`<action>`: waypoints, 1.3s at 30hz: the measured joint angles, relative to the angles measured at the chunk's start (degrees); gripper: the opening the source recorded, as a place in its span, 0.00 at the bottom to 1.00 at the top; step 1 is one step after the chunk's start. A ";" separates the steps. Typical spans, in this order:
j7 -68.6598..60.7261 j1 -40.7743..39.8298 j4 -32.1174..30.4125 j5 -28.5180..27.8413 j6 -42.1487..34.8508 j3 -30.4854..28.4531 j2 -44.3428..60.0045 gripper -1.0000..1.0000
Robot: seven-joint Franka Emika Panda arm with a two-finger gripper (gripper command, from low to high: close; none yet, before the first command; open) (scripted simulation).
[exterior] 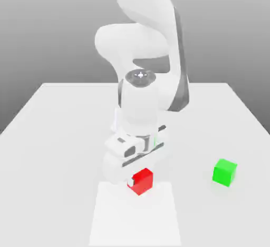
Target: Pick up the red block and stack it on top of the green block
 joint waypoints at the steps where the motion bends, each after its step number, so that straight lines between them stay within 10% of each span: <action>1: 0.13 0.14 -0.07 -0.16 -0.43 -0.17 -0.51 0.00; 10: 4.17 0.14 -2.14 -5.68 -14.40 -0.82 -16.57 0.00; 30: 7.15 21.85 6.58 0.18 -24.26 16.76 -17.90 0.00; 37: 13.81 23.09 7.67 -8.54 -13.52 15.94 -5.72 0.00; 38: 14.75 23.41 7.74 -9.85 -12.29 15.36 -4.37 1.00; 39: 14.75 23.44 7.74 -9.85 -12.29 15.36 -4.37 1.00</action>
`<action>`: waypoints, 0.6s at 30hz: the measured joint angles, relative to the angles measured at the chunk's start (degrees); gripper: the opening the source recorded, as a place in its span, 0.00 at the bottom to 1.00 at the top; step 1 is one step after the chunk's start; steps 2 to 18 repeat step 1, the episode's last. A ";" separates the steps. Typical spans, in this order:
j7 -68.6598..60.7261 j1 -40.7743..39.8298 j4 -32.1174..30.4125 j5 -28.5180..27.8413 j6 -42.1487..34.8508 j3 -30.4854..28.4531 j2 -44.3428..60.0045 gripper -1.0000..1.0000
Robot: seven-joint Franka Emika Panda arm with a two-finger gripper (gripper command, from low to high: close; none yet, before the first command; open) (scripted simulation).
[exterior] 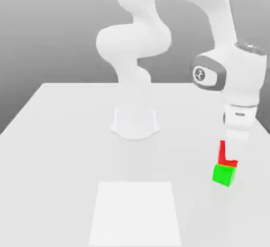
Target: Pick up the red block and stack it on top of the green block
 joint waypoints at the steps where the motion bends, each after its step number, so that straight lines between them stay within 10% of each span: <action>1: 0.00 0.00 0.00 0.00 0.00 0.00 0.00 1.00; 18: 0.00 0.00 0.00 0.00 0.00 0.00 0.00 1.00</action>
